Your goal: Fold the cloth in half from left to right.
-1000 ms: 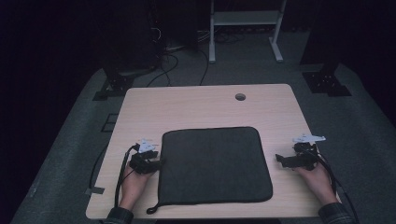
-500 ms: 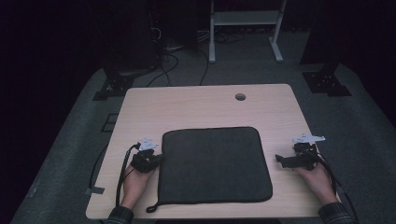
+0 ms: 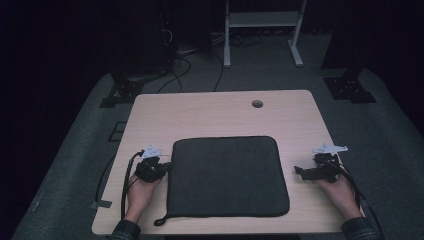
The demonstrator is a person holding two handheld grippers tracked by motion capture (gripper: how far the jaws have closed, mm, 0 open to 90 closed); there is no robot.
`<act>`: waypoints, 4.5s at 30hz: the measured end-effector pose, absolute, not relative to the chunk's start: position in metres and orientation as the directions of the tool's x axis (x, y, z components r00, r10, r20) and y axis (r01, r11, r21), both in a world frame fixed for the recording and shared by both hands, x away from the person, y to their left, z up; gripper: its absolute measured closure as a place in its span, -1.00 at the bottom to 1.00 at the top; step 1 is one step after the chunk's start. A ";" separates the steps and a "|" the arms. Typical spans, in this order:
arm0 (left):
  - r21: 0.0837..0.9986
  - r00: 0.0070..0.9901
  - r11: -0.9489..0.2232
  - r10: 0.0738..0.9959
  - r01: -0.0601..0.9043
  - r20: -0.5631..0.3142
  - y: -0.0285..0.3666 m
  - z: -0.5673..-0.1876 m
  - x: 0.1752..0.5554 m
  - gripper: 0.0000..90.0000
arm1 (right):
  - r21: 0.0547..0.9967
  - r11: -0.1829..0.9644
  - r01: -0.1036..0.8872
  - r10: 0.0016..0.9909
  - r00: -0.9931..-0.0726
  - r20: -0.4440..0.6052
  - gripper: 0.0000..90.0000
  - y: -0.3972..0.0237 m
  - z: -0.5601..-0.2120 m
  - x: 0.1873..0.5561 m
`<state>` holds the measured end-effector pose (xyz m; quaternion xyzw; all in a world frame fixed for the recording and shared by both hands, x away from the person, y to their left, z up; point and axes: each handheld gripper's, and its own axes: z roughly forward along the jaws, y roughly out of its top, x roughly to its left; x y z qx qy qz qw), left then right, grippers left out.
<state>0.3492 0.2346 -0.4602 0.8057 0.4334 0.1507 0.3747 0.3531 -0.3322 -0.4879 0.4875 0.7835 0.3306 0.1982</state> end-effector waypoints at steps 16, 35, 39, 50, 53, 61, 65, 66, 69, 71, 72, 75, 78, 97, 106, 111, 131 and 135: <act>0.782 0.582 -0.258 0.798 0.568 -0.160 0.247 -0.446 0.350 0.94 | 0.711 0.311 0.631 0.891 -0.453 0.012 -1.00 -0.332 -0.488 0.351; 0.820 0.691 -0.237 0.681 0.520 -0.242 0.202 -0.433 0.357 0.93 | 0.710 0.310 0.632 0.892 -0.452 0.013 -1.00 -0.332 -0.488 0.351; 0.816 0.696 -0.245 0.675 0.524 -0.244 0.191 -0.432 0.359 0.93 | 0.710 0.310 0.632 0.892 -0.452 0.013 -1.00 -0.332 -0.488 0.351; 0.832 0.754 -0.253 0.601 0.494 -0.264 0.159 -0.426 0.365 0.93 | 0.710 0.310 0.633 0.892 -0.452 0.014 -1.00 -0.332 -0.488 0.351; 0.831 0.767 -0.266 0.584 0.489 -0.264 0.148 -0.425 0.367 0.93 | 0.710 0.310 0.632 0.892 -0.452 0.013 -1.00 -0.332 -0.488 0.351; 0.830 0.790 -0.287 0.554 0.479 -0.264 0.120 -0.425 0.372 0.93 | 0.710 0.311 0.632 0.892 -0.453 0.013 -1.00 -0.332 -0.488 0.351; 0.829 0.803 -0.301 0.535 0.471 -0.262 0.108 -0.424 0.374 0.93 | 0.710 0.310 0.632 0.892 -0.453 0.013 -1.00 -0.332 -0.488 0.351; 0.830 0.805 -0.301 0.533 0.470 -0.263 0.105 -0.424 0.374 0.93 | 0.710 0.310 0.632 0.892 -0.453 0.013 -1.00 -0.332 -0.488 0.351; 0.830 0.810 -0.301 0.520 0.470 -0.271 0.096 -0.424 0.377 0.93 | 0.710 0.310 0.632 0.892 -0.453 0.013 -1.00 -0.332 -0.488 0.351; 0.828 0.813 -0.303 0.513 0.472 -0.276 0.092 -0.425 0.378 0.93 | 0.710 0.310 0.632 0.892 -0.453 0.013 -1.00 -0.332 -0.488 0.351; 0.827 0.814 -0.302 0.509 0.473 -0.280 0.089 -0.426 0.378 0.93 | 0.710 0.311 0.632 0.891 -0.453 0.013 -1.00 -0.332 -0.488 0.351; 0.825 0.819 -0.307 0.498 0.475 -0.286 0.083 -0.428 0.380 0.93 | 0.710 0.311 0.632 0.891 -0.453 0.013 -1.00 -0.332 -0.488 0.351; 0.825 0.820 -0.302 0.490 0.478 -0.296 0.078 -0.428 0.382 0.93 | 0.710 0.310 0.632 0.891 -0.453 0.013 -1.00 -0.332 -0.488 0.351; 0.820 0.853 -0.328 0.409 0.470 -0.325 0.032 -0.431 0.390 0.93 | 0.710 0.310 0.632 0.892 -0.453 0.014 -1.00 -0.332 -0.488 0.351; 0.812 0.863 -0.340 0.363 0.474 -0.351 0.003 -0.438 0.397 0.93 | 0.710 0.312 0.631 0.891 -0.454 0.013 -1.00 -0.332 -0.488 0.351; 0.808 0.867 -0.350 0.350 0.473 -0.356 -0.013 -0.441 0.398 0.93 | 0.710 0.314 0.630 0.889 -0.457 0.013 -1.00 -0.332 -0.488 0.351; 0.713 0.873 -0.521 0.396 0.469 -0.284 -0.071 -0.474 0.403 0.80 | 0.711 0.321 0.626 0.885 -0.465 0.010 -1.00 -0.332 -0.488 0.352; 0.740 0.872 -0.487 0.402 0.463 -0.281 -0.066 -0.464 0.403 0.53 | 0.710 0.323 0.626 0.884 -0.468 0.011 -1.00 -0.332 -0.488 0.351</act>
